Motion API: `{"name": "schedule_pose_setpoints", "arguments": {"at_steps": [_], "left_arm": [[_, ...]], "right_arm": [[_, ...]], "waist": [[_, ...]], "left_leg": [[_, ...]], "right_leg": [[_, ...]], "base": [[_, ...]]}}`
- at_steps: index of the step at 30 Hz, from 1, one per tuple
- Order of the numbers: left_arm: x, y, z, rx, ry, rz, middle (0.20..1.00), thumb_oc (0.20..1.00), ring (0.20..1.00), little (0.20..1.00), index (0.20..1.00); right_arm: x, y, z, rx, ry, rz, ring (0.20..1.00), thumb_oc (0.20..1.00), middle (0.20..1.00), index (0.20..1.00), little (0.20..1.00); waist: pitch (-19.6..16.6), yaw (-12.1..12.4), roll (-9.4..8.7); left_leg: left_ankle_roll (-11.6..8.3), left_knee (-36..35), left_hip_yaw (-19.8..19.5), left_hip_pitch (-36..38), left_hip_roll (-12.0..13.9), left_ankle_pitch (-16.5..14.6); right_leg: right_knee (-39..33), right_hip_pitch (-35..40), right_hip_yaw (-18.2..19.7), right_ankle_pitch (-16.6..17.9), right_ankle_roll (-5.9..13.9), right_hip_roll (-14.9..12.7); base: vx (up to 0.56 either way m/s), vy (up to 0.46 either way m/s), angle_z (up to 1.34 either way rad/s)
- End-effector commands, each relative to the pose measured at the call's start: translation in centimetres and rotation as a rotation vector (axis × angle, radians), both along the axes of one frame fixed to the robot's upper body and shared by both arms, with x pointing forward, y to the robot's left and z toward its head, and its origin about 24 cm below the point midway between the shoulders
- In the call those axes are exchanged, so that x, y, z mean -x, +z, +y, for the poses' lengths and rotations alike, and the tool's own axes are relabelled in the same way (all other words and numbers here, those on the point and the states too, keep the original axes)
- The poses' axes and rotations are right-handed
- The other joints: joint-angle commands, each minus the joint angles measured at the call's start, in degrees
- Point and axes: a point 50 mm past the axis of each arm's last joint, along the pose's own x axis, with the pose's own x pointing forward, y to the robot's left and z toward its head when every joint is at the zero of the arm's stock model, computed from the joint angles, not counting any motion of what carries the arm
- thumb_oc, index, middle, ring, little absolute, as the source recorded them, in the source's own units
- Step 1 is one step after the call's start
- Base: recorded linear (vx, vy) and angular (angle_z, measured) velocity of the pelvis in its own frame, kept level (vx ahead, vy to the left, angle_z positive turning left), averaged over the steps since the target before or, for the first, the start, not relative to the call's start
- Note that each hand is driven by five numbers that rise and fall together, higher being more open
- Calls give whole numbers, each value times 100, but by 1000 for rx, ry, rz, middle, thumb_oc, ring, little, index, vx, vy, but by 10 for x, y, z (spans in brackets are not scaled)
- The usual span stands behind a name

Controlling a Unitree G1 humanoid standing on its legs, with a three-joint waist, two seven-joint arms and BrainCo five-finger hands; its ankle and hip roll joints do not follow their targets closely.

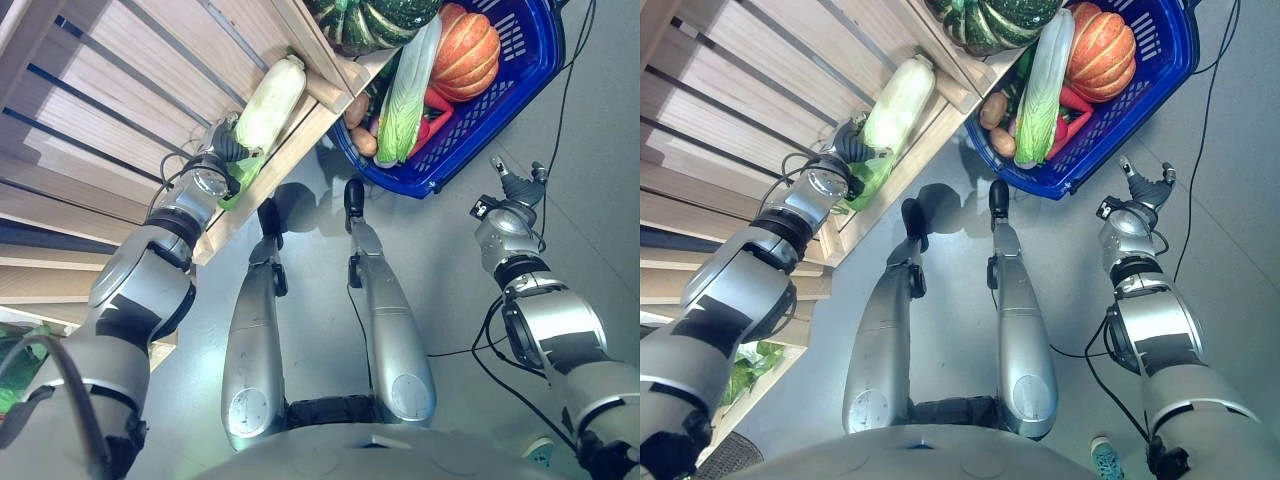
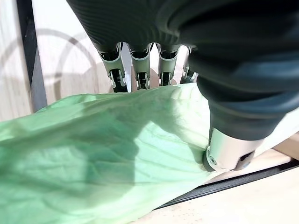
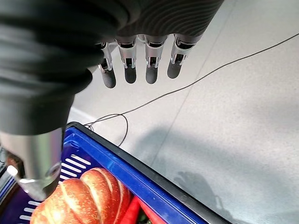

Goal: Pick up fruits and vegetables into the basket

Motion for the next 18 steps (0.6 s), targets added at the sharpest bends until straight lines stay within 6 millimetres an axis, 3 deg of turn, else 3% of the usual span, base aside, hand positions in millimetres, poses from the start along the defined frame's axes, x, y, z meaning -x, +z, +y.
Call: {"name": "schedule_pose_setpoints", "arguments": {"at_steps": [1, 8, 18], "left_arm": [[10, -17, 9, 201, 60, -57, 200, 200, 200, 200, 200], [17, -5, 5, 311, 8, -207, 200, 200, 200, 200, 200], [33, 29, -17, 413, -169, -479, 200, 200, 200, 200, 200]], "right_arm": [[14, -10, -11, 6, -37, -41, 1000, 1000, 1000, 1000, 1000], [16, -4, -9, 2, -44, -136, 1000, 1000, 1000, 1000, 1000], [14, 26, 1, 1, -41, -335, 1000, 1000, 1000, 1000, 1000]], "waist": [[-235, 139, 111], [-235, 248, 183], [-235, 402, 272]], "left_leg": [[-112, -705, -210, 34, -69, 126], [-106, -724, -254, 152, -109, 105], [-89, -776, -324, 162, -158, 123]], "right_leg": [[513, -61, -339, -633, 197, 329], [537, 56, -378, -688, 189, 303], [544, 105, -515, -726, 180, 214]], "base": [[0, 0, 0], [-4, -3, 0], [-10, -2, 4]]}}
